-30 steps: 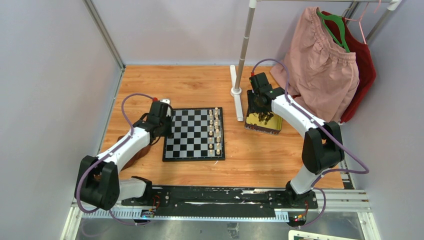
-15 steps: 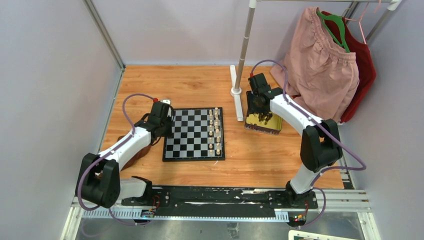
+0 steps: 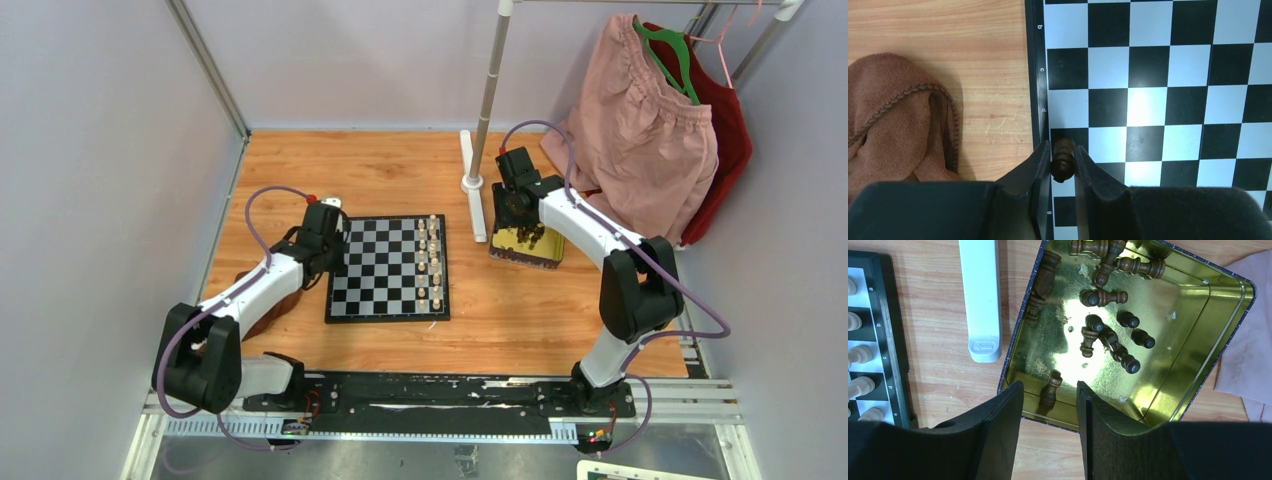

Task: Set up the chess pieces on the board
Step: Place the chess piece on the chessboard, then pick up the chess piece from the storage box.

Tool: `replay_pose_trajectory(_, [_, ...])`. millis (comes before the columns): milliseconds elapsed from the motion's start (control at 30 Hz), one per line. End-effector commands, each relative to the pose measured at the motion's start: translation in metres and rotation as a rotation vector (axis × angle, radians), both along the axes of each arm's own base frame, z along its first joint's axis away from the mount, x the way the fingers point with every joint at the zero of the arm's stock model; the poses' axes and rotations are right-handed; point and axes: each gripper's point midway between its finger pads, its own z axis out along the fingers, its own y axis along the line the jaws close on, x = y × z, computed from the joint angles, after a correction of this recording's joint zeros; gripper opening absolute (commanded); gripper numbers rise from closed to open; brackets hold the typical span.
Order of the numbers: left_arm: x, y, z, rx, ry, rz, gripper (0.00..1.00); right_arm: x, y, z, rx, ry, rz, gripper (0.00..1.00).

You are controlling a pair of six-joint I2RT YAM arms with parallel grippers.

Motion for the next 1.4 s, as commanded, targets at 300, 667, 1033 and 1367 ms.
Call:
replay_pose_trajectory(300, [-0.001,-0.006,0.001,-0.023,-0.004,-0.018,0.53,0.000,0.001,-0.006,0.004,0.017,-0.007,0.48])
replay_pose_trajectory(667, [0.013,0.008,0.058,-0.022,-0.167,0.095,0.63,0.004,-0.010,-0.007,-0.025,0.013,-0.036,0.48])
replay_pose_trajectory(1033, [-0.002,0.013,0.106,-0.117,-0.312,0.161,0.64,0.009,-0.054,-0.017,-0.051,0.029,-0.192,0.48])
replay_pose_trajectory(1367, [-0.007,0.015,0.113,-0.123,-0.338,0.159,0.64,0.010,-0.077,-0.029,-0.077,0.064,-0.251,0.48])
